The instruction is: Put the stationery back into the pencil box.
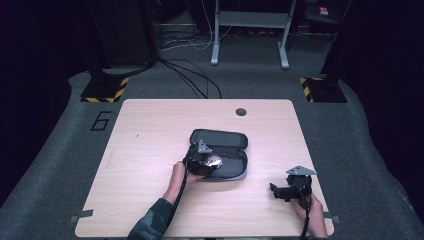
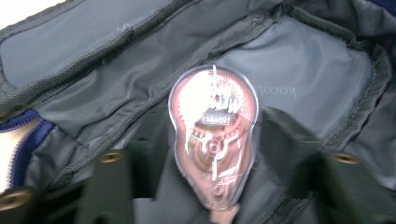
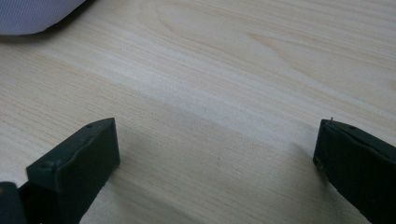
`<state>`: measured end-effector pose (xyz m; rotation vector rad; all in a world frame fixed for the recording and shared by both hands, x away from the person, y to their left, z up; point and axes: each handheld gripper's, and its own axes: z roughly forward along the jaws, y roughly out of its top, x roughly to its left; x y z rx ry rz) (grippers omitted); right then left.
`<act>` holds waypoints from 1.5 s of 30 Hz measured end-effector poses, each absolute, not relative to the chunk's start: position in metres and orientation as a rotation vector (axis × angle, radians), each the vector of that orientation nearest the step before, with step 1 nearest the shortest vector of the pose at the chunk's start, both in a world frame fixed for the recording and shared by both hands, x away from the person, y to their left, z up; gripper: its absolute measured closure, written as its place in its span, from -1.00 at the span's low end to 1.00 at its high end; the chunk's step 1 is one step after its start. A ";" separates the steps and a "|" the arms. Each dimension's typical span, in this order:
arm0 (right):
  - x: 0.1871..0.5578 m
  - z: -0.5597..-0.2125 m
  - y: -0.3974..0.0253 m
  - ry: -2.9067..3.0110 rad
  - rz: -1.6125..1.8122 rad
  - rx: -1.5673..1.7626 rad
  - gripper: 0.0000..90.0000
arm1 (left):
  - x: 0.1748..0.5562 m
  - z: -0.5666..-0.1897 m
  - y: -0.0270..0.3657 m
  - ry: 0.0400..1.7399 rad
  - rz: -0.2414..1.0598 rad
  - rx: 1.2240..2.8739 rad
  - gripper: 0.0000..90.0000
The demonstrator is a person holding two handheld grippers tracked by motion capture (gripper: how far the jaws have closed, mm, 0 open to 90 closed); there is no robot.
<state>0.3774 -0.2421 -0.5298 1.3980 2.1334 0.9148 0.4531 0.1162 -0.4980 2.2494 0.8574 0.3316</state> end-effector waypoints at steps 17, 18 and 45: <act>0.377 -0.530 -0.243 2.146 0.905 1.389 -1.00 | 0.432 -0.458 0.138 0.824 0.394 2.187 -0.67; 0.377 -0.530 -0.243 2.146 0.905 1.387 -1.00 | 0.430 -0.456 0.140 0.821 0.392 2.190 -0.68; 0.377 -0.530 -0.243 2.146 0.905 1.389 -1.00 | 0.356 -0.449 0.219 0.914 0.530 2.091 -0.68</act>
